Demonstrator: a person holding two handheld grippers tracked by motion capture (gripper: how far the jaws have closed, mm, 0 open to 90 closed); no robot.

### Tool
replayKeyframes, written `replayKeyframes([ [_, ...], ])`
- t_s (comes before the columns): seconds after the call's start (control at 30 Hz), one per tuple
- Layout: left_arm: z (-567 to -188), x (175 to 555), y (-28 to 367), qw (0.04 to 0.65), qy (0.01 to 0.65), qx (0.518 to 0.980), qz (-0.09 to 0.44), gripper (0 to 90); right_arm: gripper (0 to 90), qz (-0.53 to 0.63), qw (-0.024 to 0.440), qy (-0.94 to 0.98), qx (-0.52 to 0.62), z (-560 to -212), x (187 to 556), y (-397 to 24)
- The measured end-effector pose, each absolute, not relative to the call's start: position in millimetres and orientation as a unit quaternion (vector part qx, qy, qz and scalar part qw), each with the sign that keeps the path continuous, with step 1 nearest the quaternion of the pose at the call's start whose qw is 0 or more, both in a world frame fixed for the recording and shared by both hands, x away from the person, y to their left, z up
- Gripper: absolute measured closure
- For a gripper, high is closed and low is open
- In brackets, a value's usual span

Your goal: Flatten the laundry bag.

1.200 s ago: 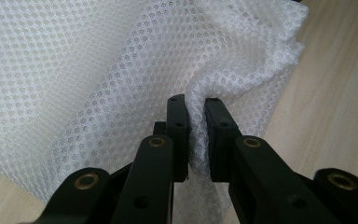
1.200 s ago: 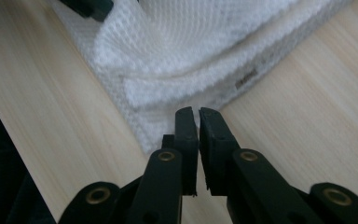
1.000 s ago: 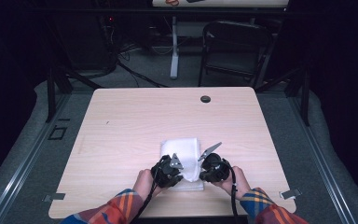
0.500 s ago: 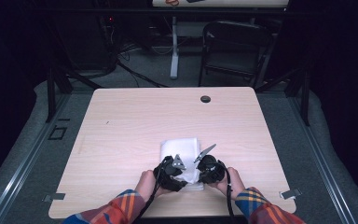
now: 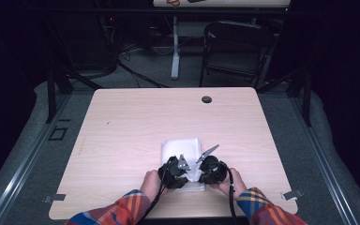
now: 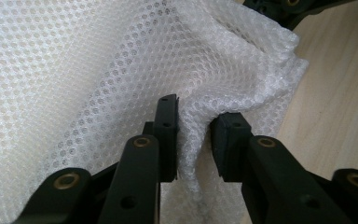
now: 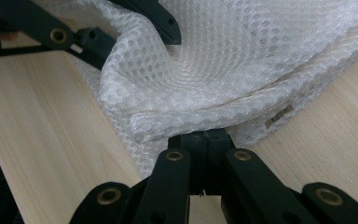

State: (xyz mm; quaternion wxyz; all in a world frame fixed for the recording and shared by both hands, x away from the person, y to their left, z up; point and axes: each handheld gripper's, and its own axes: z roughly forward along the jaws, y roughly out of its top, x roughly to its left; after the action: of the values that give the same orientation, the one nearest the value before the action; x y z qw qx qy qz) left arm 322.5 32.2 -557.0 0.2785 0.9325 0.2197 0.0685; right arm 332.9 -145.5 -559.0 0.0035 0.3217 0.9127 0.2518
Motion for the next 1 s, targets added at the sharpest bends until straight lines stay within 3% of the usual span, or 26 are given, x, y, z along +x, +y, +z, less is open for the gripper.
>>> replayKeyframes([
  [0.17, -555.1, 323.5, 35.5, 0.29, 0.225, 0.928, 0.072, 83.0, 90.0, 0.252, -0.001, 0.912, 0.322, -559.0, 333.4, -146.2],
  [1.0, -527.9, 327.1, 61.9, 0.341, 0.256, 0.899, 0.098, 83.7, 90.0, 0.248, 0.008, 0.918, 0.31, -558.5, 333.3, -145.6],
])
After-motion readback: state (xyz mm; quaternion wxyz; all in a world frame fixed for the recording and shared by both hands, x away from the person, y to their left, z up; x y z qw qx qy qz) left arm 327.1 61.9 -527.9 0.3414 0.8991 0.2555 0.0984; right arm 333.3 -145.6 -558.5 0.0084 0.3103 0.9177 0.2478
